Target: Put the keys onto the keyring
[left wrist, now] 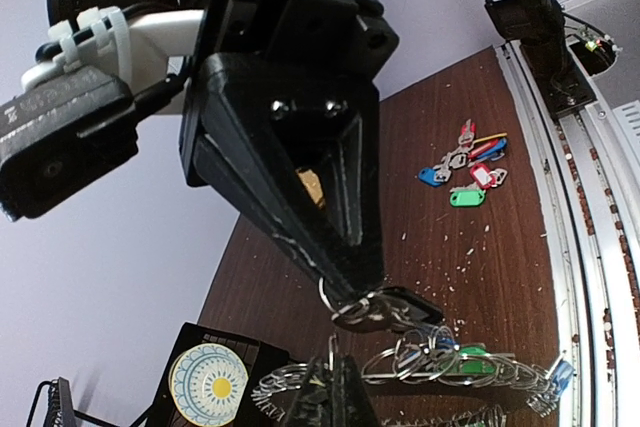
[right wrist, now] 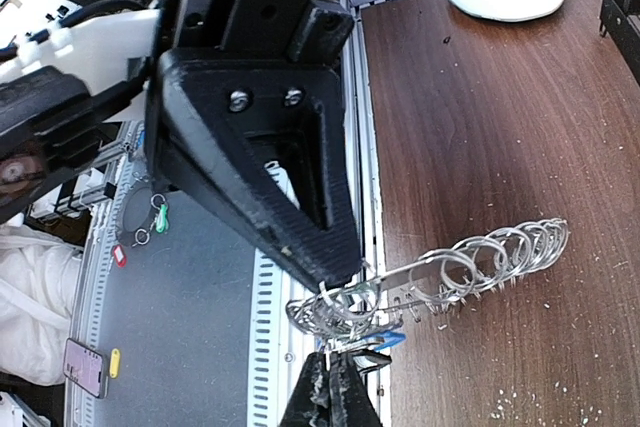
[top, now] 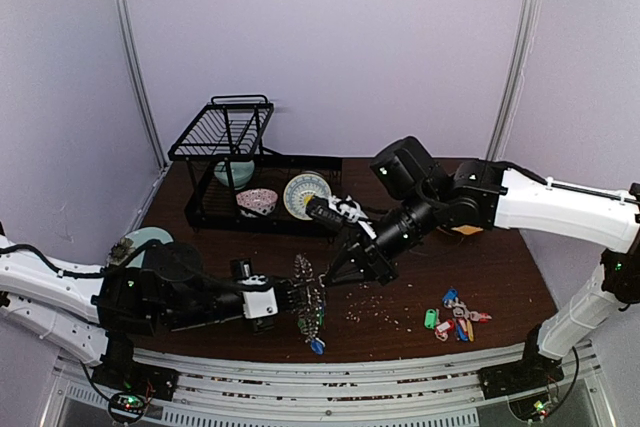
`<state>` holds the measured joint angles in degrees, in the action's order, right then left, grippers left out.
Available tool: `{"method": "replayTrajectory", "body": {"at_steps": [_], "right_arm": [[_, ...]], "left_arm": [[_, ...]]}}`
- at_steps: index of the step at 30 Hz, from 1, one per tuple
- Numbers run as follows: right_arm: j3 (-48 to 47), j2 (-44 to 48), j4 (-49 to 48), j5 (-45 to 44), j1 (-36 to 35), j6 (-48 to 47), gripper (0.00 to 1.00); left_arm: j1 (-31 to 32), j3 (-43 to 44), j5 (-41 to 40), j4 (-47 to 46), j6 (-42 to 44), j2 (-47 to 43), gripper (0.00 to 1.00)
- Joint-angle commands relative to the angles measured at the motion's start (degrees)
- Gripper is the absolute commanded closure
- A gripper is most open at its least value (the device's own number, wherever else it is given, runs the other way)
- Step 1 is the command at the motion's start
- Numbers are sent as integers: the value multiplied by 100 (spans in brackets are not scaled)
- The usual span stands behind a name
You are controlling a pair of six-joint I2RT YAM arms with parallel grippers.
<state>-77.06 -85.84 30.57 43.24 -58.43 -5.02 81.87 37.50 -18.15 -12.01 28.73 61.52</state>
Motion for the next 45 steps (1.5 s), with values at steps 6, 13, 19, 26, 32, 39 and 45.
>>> {"method": "replayTrajectory", "body": {"at_steps": [6,13,19,26,32,39,45], "right_arm": [[681,452,137,-277,179,84,100],[1798,367,-413,-769,186,834,100],[2535,-91,-1279,-947,286,1381,100],[2679,-889,-1481,-1153,464,1636,100],[2584,-960,-1308,-1575,682,1675,88],[2221,254,-1476,-1644,644,1216,56],[2544,1504,-3583,-1514,-97,468,54]], "left_arm": [[27,100,-628,-403,-146,-34,100],[26,83,-471,-534,-273,-139,100],[31,98,-312,-568,-278,-124,100],[31,109,-230,-534,-301,-213,100],[29,109,-161,-578,-332,-220,100],[31,109,-47,-683,-366,-234,100],[31,125,-22,-749,-353,-204,100]]}}
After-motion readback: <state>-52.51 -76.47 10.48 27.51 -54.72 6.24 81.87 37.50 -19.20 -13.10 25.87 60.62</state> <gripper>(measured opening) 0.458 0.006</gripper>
